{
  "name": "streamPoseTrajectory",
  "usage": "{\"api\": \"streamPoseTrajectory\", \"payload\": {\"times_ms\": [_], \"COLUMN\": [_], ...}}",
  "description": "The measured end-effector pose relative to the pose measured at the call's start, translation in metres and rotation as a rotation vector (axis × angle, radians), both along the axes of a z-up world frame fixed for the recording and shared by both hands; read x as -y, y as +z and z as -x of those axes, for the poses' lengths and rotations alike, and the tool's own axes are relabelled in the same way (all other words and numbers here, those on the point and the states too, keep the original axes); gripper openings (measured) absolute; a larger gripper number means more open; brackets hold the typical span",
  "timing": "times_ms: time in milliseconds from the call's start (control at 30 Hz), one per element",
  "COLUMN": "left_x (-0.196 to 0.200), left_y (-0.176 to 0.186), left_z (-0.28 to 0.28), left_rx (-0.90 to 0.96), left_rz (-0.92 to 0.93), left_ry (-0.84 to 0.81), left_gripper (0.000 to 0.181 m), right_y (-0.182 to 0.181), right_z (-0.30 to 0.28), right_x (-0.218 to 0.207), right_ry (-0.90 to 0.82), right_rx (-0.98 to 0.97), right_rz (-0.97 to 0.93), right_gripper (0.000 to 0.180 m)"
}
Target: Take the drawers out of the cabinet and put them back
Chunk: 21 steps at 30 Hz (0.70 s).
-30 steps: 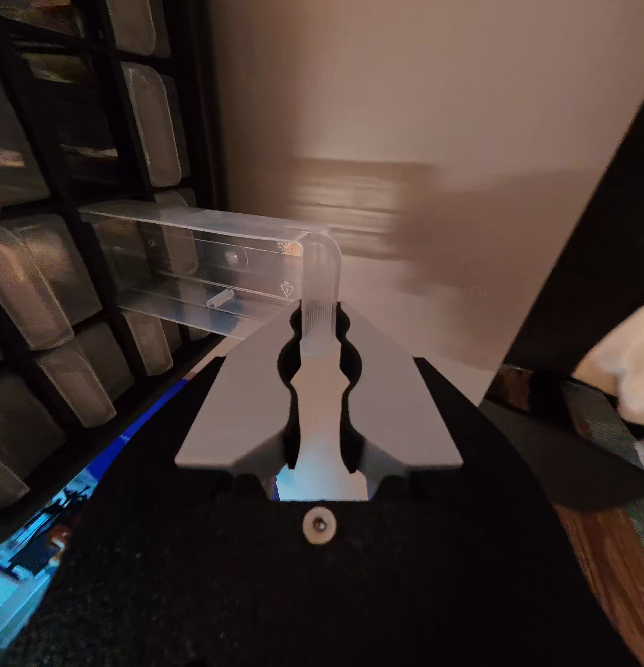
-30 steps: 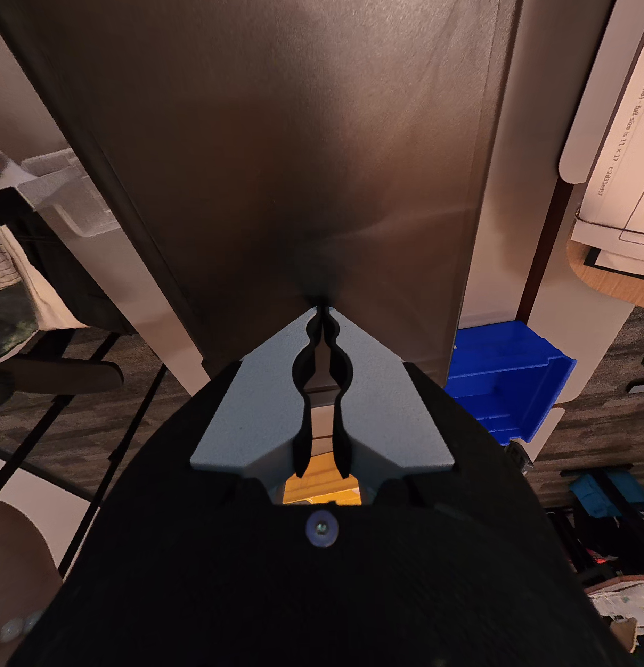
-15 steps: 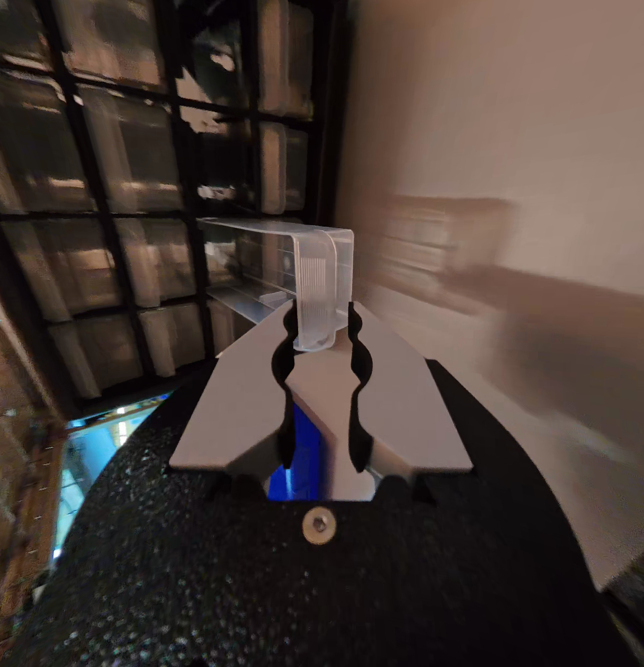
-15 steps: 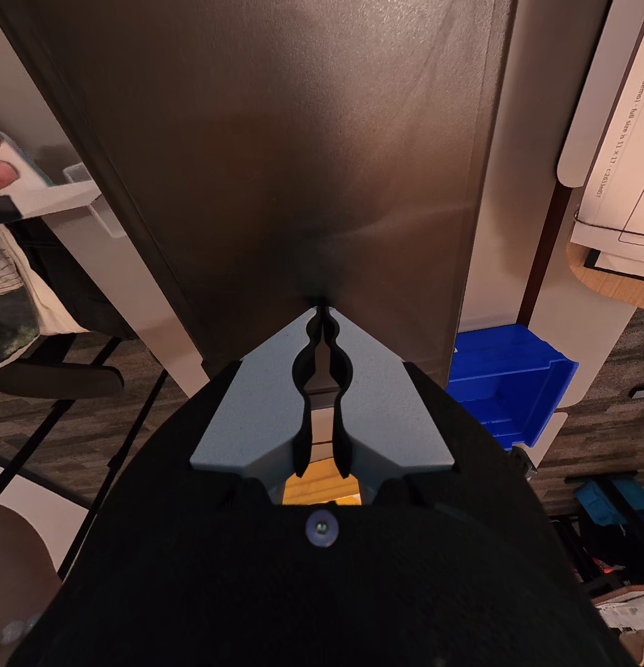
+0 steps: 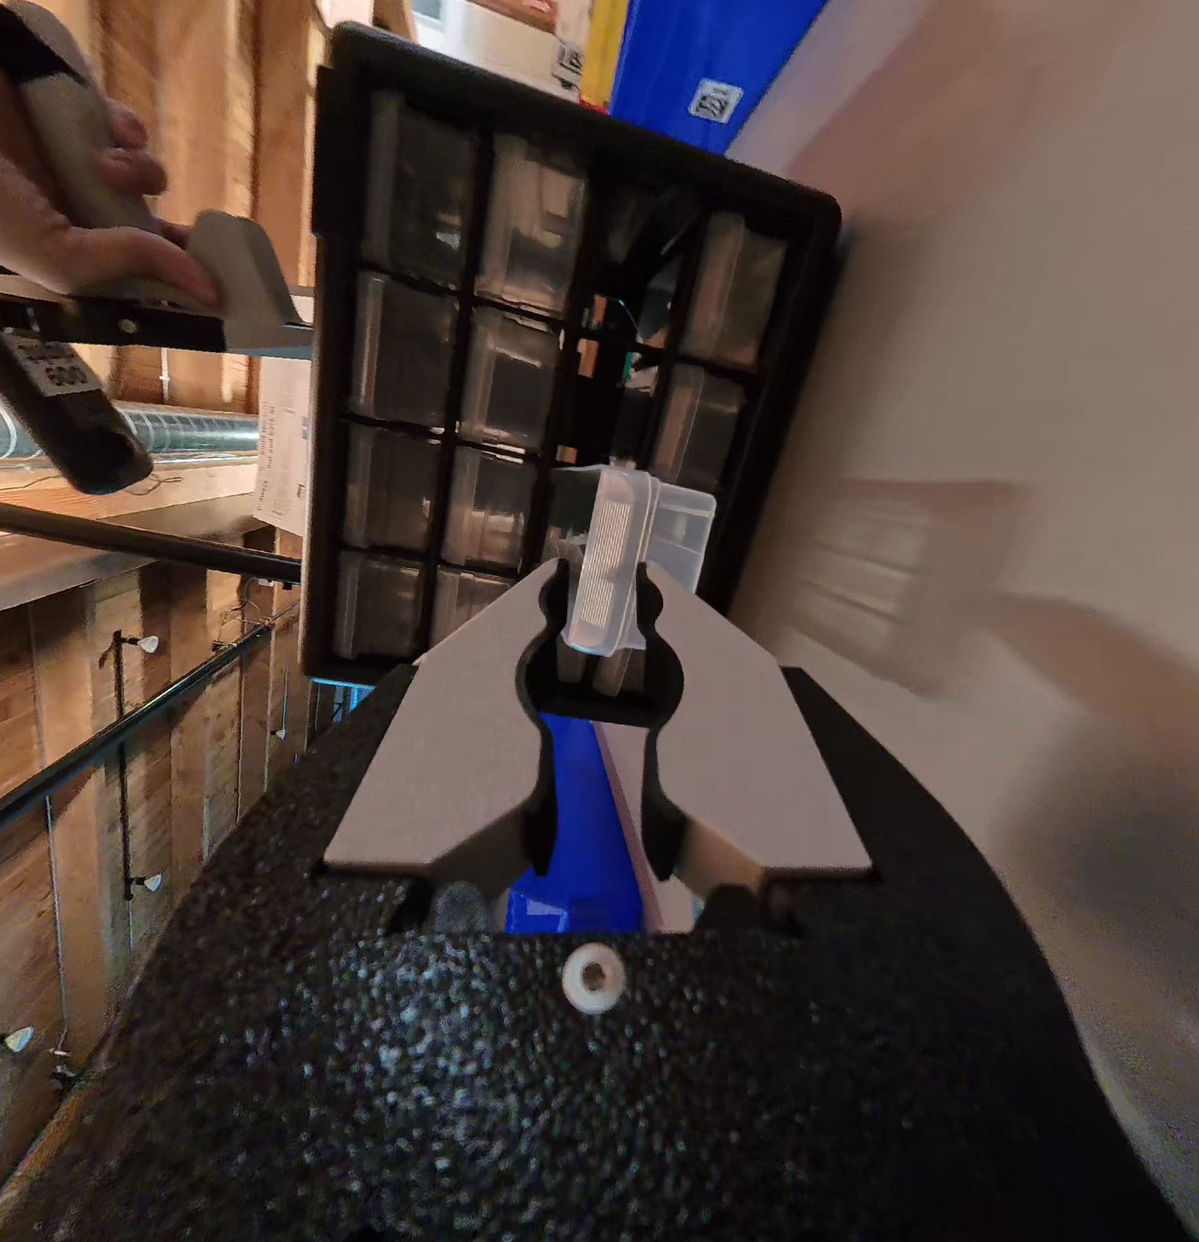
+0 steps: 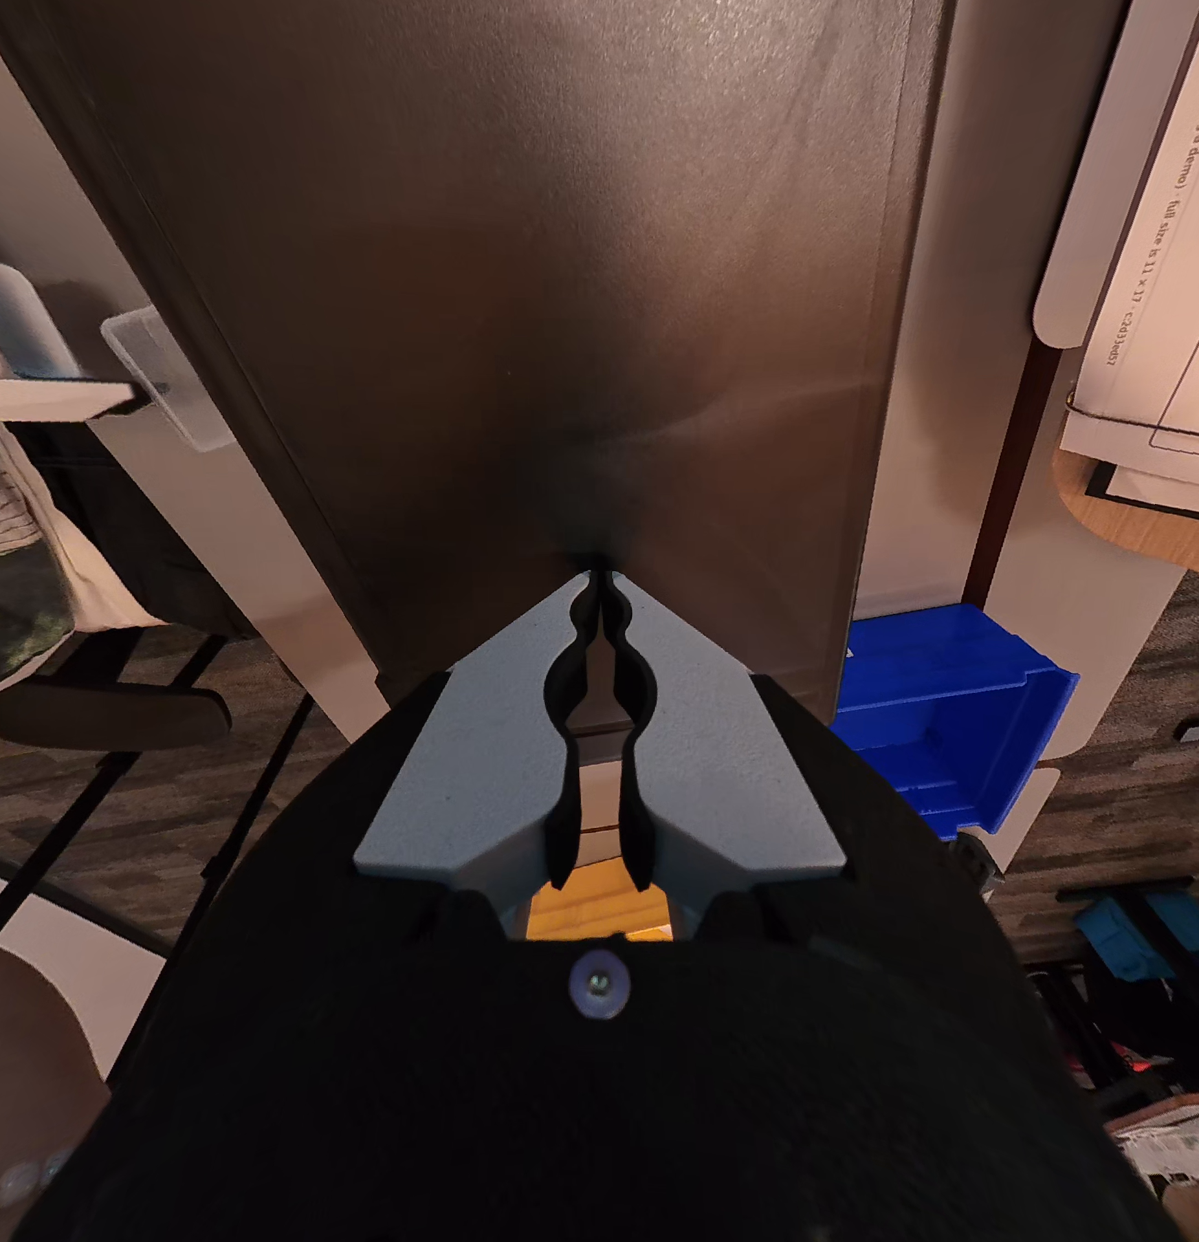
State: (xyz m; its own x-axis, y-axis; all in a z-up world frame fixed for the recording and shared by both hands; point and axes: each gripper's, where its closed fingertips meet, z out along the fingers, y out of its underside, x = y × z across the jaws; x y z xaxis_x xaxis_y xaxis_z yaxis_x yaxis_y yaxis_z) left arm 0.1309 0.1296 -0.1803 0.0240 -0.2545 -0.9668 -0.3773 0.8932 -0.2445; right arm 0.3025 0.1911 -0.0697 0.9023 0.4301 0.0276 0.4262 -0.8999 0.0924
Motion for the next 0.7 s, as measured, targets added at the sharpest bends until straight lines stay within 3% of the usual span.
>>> {"api": "streamPoseTrajectory", "payload": {"times_ms": [367, 700], "left_x": [0.014, -0.014], "left_y": [-0.014, 0.01], "left_z": [0.012, 0.0], "left_rx": [0.136, 0.129], "left_rz": [-0.048, -0.135], "left_ry": [-0.05, 0.011], "left_gripper": [0.007, 0.002], "right_y": [0.0, 0.0], "right_z": [0.0, 0.0], "right_x": [0.0, 0.0], "right_ry": [-0.001, 0.002], "right_rx": [-0.016, -0.003], "right_rz": [-0.02, -0.007], "right_gripper": [0.0, 0.0]}}
